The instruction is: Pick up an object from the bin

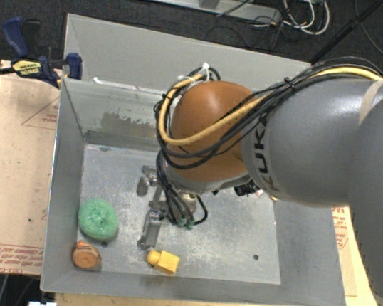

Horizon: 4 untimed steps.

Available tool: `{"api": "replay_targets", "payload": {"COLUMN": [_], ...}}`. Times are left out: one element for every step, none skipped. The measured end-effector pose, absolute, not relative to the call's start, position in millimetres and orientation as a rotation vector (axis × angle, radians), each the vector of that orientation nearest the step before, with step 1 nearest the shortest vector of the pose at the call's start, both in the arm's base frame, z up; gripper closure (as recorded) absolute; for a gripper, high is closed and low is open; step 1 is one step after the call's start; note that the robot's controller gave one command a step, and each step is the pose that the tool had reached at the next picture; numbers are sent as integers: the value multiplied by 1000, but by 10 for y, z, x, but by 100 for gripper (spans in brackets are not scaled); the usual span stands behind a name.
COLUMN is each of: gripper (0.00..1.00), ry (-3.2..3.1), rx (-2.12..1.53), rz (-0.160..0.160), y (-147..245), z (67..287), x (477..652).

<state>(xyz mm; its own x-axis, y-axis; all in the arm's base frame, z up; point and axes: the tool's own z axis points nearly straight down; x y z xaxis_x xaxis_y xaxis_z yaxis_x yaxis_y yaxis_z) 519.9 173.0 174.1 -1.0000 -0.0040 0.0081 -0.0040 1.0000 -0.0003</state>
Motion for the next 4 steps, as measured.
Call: {"api": "replay_targets", "payload": {"gripper": [0, 0, 0, 0], "ry": [-3142, -3149, -3140, -3145], "rx": [1, 75, 142, 61], "rz": [-2, -3, -9, -2], "y": [1721, 2148, 2293, 2193], "z": [1787, 1332, 875, 734], "x": [5218, 5164, 5296, 5329]}}
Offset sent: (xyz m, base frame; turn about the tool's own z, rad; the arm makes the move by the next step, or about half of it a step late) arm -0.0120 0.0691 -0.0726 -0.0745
